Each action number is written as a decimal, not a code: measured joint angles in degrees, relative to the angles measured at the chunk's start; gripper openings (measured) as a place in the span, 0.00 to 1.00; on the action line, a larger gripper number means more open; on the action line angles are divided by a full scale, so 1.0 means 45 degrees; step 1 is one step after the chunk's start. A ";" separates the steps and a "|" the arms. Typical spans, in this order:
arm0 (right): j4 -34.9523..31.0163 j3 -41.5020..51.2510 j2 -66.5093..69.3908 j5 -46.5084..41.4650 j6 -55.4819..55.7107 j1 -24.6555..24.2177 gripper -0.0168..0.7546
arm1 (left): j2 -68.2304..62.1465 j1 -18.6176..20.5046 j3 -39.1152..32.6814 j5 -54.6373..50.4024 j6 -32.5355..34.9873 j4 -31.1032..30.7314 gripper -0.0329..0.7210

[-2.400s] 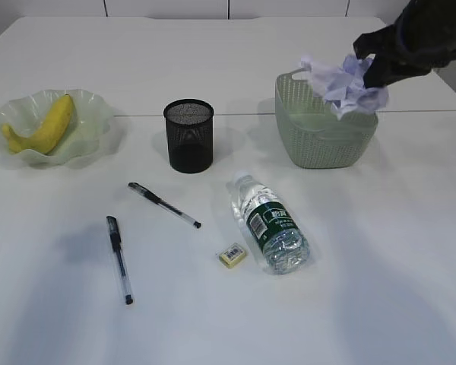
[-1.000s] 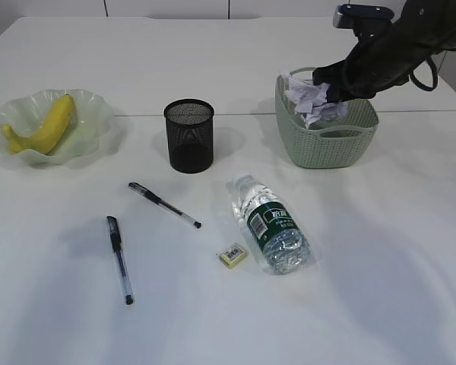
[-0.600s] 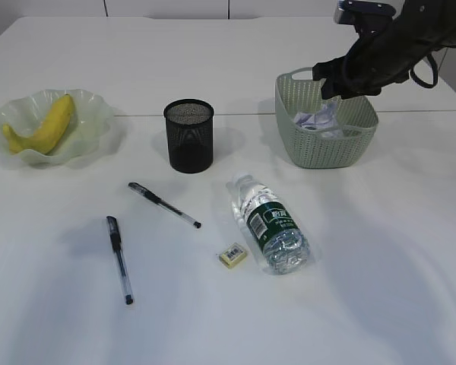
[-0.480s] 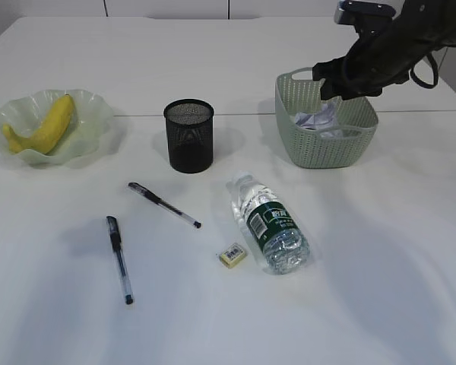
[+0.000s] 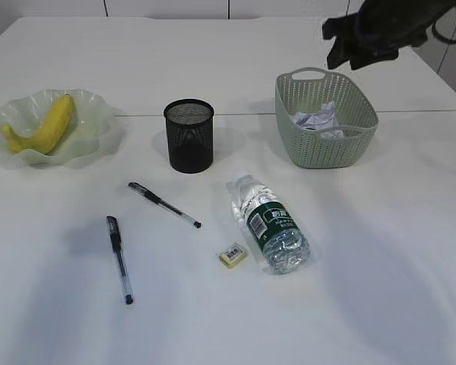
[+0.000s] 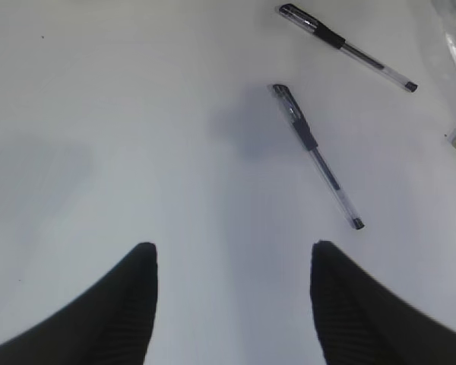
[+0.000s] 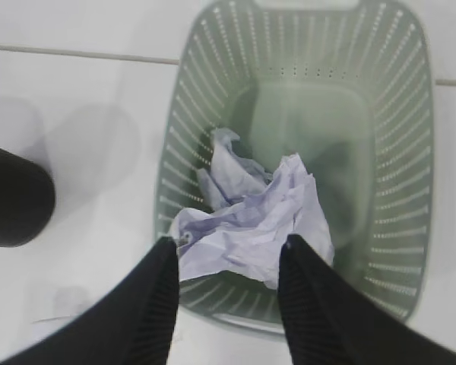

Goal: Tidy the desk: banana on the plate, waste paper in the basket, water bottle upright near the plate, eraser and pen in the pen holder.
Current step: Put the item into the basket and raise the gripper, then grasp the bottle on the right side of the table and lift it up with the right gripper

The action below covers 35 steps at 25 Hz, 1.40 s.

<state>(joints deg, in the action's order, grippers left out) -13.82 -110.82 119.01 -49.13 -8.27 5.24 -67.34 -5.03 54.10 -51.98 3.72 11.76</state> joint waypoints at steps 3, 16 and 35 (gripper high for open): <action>-0.0367 -0.0075 -0.0952 -0.0543 0.0000 0.0000 0.44 | 0.0000 0.0000 0.0000 0.0009 0.0000 0.0000 0.65; 0.0114 -0.0123 -0.1628 -0.1966 0.0355 0.2664 0.44 | 0.0000 0.0000 0.0000 -0.0014 0.0000 0.0000 0.65; 0.1400 -0.0426 0.2003 -0.3881 0.1533 0.3868 0.46 | 0.0000 0.0000 0.0000 -0.0087 0.0000 0.0000 0.65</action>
<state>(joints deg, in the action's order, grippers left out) -7.53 -112.74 128.02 -66.60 -1.37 22.64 -67.34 -5.03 54.10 -52.37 3.72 11.76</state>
